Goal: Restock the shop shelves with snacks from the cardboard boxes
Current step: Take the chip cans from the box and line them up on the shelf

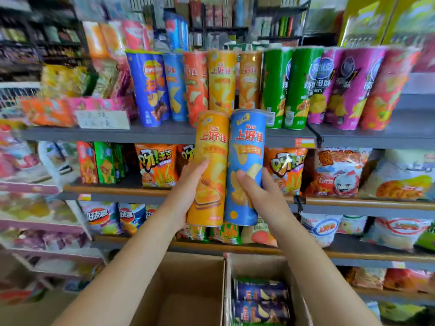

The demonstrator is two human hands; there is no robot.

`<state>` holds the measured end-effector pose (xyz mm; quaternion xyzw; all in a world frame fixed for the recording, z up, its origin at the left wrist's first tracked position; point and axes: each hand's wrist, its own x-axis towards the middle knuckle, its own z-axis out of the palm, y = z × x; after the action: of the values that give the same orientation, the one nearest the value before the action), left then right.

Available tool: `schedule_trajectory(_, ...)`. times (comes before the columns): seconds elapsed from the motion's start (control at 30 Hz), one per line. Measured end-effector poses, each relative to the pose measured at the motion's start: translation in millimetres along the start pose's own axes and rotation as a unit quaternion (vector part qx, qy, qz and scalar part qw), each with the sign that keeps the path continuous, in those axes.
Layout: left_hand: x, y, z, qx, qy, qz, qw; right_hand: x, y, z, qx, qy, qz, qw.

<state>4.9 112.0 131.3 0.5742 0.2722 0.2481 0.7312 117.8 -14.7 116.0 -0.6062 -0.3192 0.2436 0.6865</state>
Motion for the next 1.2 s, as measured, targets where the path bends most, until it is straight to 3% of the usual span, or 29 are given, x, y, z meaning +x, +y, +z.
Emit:
schedule_trajectory(0.17, 41.8, 29.8, -88.5, 0.050, 0.016, 0.082, 0.995, 57.6, -17.7, 75.1, -0.130, 0.020, -0.083, 0.988)
schedule_trajectory(0.4, 114.1, 58.2, -177.4, -0.015, 0.109, 0.182, 0.977, 150.9, -47.5, 161.2, -0.163, 0.155, -0.197, 0.954)
schedule_trajectory(0.63, 142.1, 53.7, -198.1, -0.026, 0.089, 0.159, 0.983, 217.2, -43.5, 198.1, -0.336, 0.205, -0.150, 0.907)
schedule_trajectory(0.93, 140.6, 51.2, -202.9, -0.020, 0.070, 0.160, 0.984, 252.5, -27.7, 211.1, -0.390, 0.232, -0.119, 0.883)
schedule_trajectory(1.2, 139.8, 49.2, -207.3, 0.019, 0.060, 0.157, 0.986, 253.5, -20.9, 216.3, -0.512, 0.169, -0.114, 0.835)
